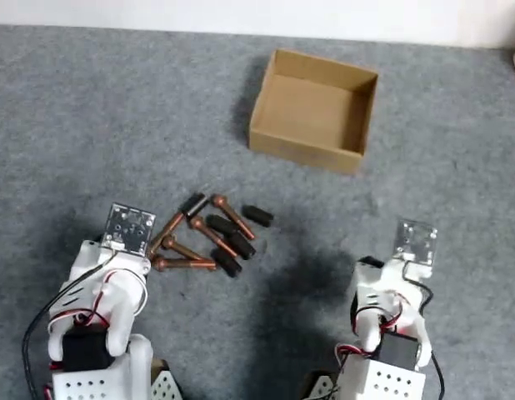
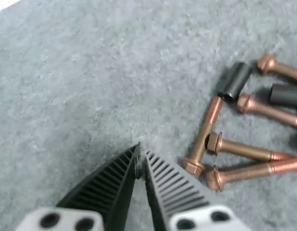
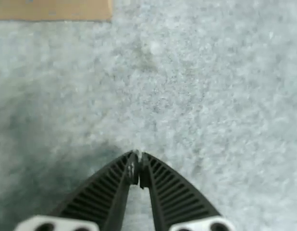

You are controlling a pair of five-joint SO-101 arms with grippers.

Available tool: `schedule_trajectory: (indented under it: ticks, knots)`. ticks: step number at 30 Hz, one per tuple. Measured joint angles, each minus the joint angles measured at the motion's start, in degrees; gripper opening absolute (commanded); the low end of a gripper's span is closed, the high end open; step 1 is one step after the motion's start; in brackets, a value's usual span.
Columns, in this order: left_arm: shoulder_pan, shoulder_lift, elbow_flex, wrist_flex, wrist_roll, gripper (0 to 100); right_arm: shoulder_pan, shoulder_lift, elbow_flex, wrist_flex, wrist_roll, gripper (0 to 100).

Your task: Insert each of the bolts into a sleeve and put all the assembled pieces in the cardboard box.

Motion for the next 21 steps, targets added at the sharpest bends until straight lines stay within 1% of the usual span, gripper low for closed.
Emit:
schedule_trajectory:
  ticks: [3, 5, 8, 11, 13, 16, 21]
  knots:
    - [0.0, 0.4, -1.8, 0.0, 1.0, 1, 0.4, 0.0, 0.0, 0.0, 6.8, 0.6]
    - [0.0, 0.4, -3.3, 0.0, 1.1, 1, 0.4, 0.0, 0.0, 0.0, 9.0, 0.6]
    - [0.0, 1.1, -4.7, 0.0, 1.1, 1, -0.1, 0.1, -1.7, 2.9, 9.6, 0.6]
    - [1.2, 5.8, -6.3, -0.1, 1.1, 1, -5.6, 0.1, -7.7, 8.0, 9.6, 0.7]
    - [3.0, 11.3, -8.0, -2.1, 2.2, 1, -9.4, -0.2, -11.4, 9.0, 10.3, 0.7]
    - [3.5, 22.5, -12.9, -5.3, 4.0, 1, -14.9, 0.0, -13.0, 9.1, 13.2, 1.5]
    - [3.9, 43.4, -23.3, -8.2, 9.4, 1, -19.7, 0.0, -13.2, 8.6, 14.6, 13.4]
